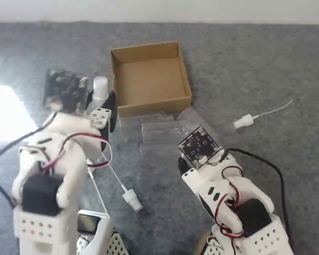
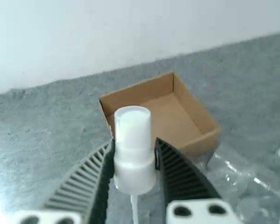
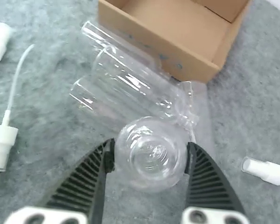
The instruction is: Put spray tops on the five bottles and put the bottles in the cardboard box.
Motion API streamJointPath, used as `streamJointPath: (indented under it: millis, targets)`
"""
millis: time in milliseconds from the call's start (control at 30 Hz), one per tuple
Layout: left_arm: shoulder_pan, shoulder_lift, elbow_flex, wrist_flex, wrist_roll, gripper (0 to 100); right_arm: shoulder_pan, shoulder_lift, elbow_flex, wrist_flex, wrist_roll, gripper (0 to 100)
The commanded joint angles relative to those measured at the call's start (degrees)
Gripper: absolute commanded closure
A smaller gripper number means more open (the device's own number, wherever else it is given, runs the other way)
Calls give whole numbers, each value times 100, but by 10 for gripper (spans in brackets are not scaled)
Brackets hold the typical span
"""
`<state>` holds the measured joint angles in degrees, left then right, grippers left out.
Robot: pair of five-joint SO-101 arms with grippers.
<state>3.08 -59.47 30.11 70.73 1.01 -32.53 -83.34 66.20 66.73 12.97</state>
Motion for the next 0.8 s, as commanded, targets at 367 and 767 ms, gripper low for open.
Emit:
streamJointPath:
  millis: [367, 767]
  targets:
    - [35, -2242, 2044, -2215, 1495, 945, -479, -75, -70, 66, -44, 873]
    - [53, -4527, 3582, -2690, 1855, 945, -1121, -57, -53, 13, -53, 873]
